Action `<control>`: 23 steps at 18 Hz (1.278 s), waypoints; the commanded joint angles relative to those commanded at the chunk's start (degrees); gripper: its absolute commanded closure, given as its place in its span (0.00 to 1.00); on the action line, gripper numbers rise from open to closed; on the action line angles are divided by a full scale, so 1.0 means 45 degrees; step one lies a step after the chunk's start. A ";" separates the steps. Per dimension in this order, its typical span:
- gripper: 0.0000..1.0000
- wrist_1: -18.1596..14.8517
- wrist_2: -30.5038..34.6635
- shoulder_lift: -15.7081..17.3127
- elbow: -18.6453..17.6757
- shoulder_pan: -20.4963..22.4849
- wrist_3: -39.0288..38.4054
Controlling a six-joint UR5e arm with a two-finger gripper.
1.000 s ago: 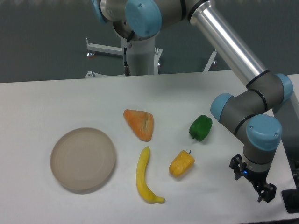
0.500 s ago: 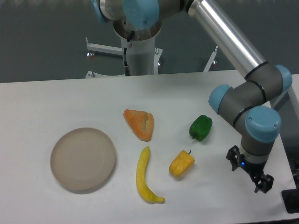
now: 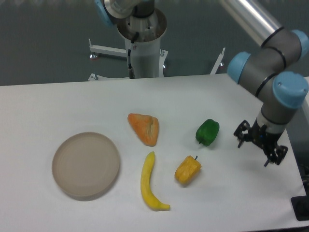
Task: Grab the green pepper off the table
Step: 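Raise the open gripper and move it over the green bell pepper, then lower the gripper around the green pepper and close the fingers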
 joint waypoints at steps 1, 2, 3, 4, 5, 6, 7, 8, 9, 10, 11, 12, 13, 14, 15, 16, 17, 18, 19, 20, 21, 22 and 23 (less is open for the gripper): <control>0.00 0.0000 -0.0252 0.0234 -0.0488 0.0156 0.0000; 0.00 0.0097 -0.0622 0.0488 -0.1054 0.0332 0.0000; 0.00 0.0117 -0.0954 0.0684 -0.1446 0.0604 0.0000; 0.00 0.0137 -0.1306 0.0879 -0.1972 0.0916 0.0019; 0.00 0.0175 -0.1541 0.1074 -0.2345 0.1113 0.0039; 0.00 0.0272 -0.1718 0.1231 -0.2696 0.1192 0.0020; 0.00 0.0331 -0.1720 0.1348 -0.2913 0.1173 -0.0077; 0.00 0.0351 -0.1739 0.1485 -0.3243 0.1115 -0.0252; 0.00 0.0564 -0.1739 0.1544 -0.3479 0.1057 -0.0331; 0.00 0.1282 -0.1720 0.1584 -0.3829 0.0882 -0.0429; 0.00 0.1598 -0.1720 0.1603 -0.4065 0.0842 -0.0546; 0.00 0.1718 -0.1720 0.1681 -0.4280 0.0803 -0.0644; 0.00 0.1738 -0.1720 0.1798 -0.4417 0.0705 -0.0645; 0.00 0.1758 -0.1720 0.1857 -0.4515 0.0627 -0.0683; 0.00 0.1738 -0.1720 0.1838 -0.4497 0.0607 -0.0684; 0.00 0.1758 -0.1720 0.1877 -0.4535 0.0607 -0.0645; 0.00 0.1738 -0.1720 0.1877 -0.4574 0.0588 -0.0664; 0.00 0.1758 -0.1720 0.1877 -0.4749 0.0568 -0.0683; 0.00 0.1893 -0.1720 0.1877 -0.4983 0.0355 -0.0645; 0.00 0.2146 -0.1720 0.1858 -0.5004 0.0314 -0.0683; 0.00 0.2322 -0.1700 0.1857 -0.5101 0.0295 -0.0703; 0.00 0.2363 -0.1700 0.1877 -0.5160 0.0275 -0.0722; 0.00 0.2363 -0.1700 0.1858 -0.5161 0.0294 -0.0684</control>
